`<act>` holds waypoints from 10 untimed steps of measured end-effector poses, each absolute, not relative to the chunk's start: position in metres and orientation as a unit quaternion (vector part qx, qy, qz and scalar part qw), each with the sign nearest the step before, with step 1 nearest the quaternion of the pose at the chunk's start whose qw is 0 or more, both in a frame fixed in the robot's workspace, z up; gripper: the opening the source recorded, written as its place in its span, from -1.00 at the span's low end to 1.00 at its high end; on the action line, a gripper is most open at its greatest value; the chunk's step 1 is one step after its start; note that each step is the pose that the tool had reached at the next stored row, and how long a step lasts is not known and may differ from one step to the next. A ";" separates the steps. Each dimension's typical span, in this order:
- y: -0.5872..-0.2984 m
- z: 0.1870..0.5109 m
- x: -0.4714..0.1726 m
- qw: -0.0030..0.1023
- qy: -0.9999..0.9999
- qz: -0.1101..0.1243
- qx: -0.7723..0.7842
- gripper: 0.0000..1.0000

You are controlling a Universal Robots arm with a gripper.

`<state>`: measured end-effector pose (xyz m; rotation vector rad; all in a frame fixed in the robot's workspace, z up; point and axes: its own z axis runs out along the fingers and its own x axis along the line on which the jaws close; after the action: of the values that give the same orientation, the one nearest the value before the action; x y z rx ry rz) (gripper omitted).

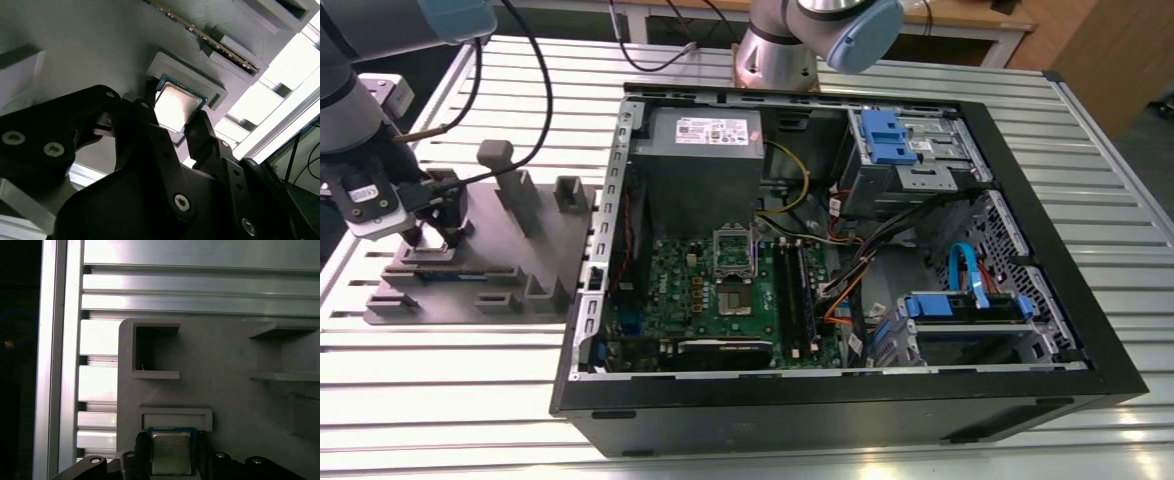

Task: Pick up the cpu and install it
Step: 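Pick up the cpu and move it towards the insertion slot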

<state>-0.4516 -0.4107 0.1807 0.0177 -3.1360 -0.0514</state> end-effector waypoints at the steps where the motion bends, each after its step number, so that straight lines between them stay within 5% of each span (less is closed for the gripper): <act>1: -0.411 0.181 -0.451 0.003 -1.000 -0.016 0.006 0.02; 10: -0.411 0.187 -0.451 0.003 -1.000 -0.016 0.006 -0.05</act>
<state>-0.4513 -0.4108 0.1874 0.0178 -3.1358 -0.0512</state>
